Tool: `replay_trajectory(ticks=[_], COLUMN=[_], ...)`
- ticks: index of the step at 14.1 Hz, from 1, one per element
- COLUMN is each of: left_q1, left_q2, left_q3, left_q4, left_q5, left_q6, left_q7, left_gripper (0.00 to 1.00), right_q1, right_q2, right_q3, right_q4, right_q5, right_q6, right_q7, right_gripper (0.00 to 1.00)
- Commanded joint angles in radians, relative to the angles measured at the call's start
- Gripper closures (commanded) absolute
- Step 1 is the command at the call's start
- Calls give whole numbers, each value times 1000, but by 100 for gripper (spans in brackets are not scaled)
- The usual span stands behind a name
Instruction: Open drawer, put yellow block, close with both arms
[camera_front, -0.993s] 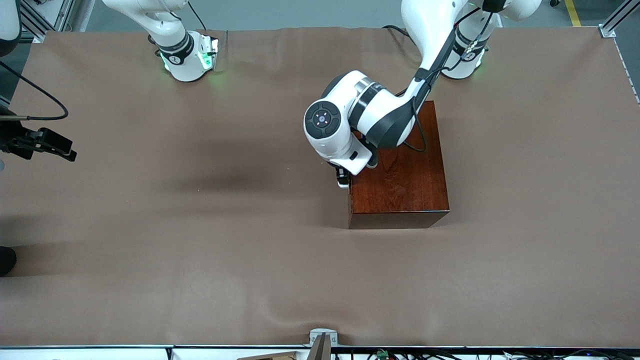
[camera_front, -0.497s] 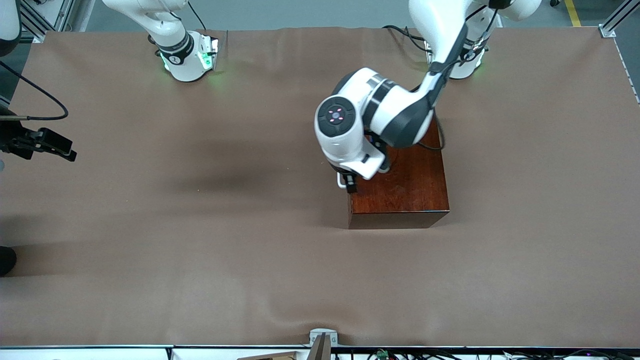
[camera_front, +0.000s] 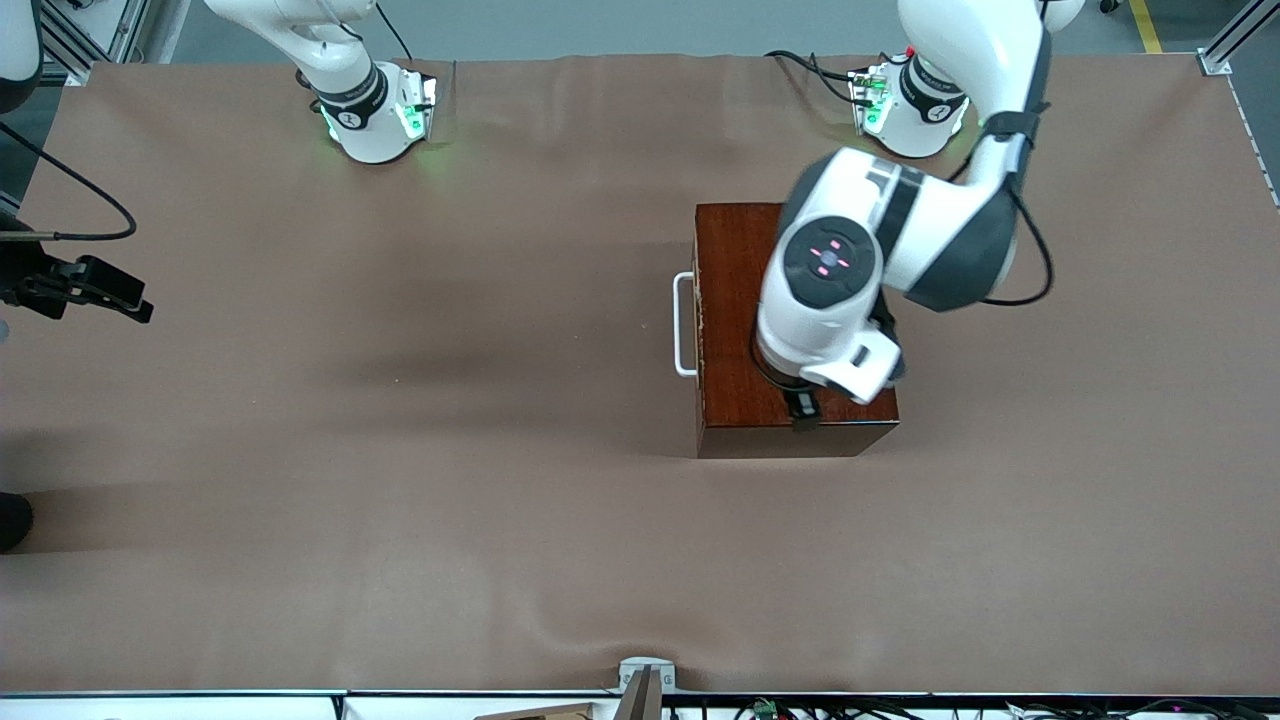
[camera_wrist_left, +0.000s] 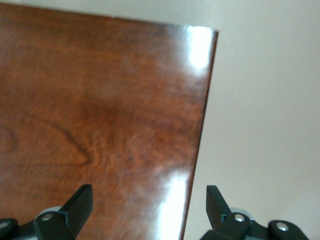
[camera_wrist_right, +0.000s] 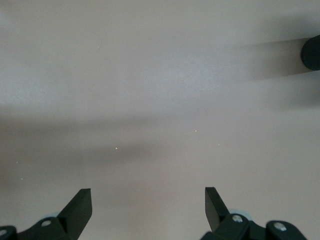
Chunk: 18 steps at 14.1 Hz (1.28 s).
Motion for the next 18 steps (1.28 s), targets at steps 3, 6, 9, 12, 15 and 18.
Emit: replay_trajectory(ticks=[3, 6, 9, 12, 15, 18], left_q1=[87, 132, 164, 187, 227, 268], left_q2=[-33, -48, -91, -137, -192, -257], left_q3=[-14, -12, -12, -14, -14, -14], left_q4=[-26, -57, -106, -149, -175, -224], left_q5=[-21, -27, -27, -27, -41, -53], left_q6=[0, -8, -11, -34, -83, -121], left_q7=[165, 260, 348, 429, 536, 654], left_gripper=[0, 0, 0, 0, 0, 0], right_q1=[-18, -18, -18, -18, -18, -18], right_q2=[-16, -16, -16, -16, -16, -16], right_q3=[15, 15, 15, 15, 15, 15], right_q4=[-9, -9, -9, -9, -9, -9], right_q5=[0, 0, 0, 0, 0, -2], right_q6=[3, 3, 3, 3, 3, 3], right_q7=[2, 2, 2, 2, 2, 1], right_gripper=[0, 0, 0, 0, 0, 0])
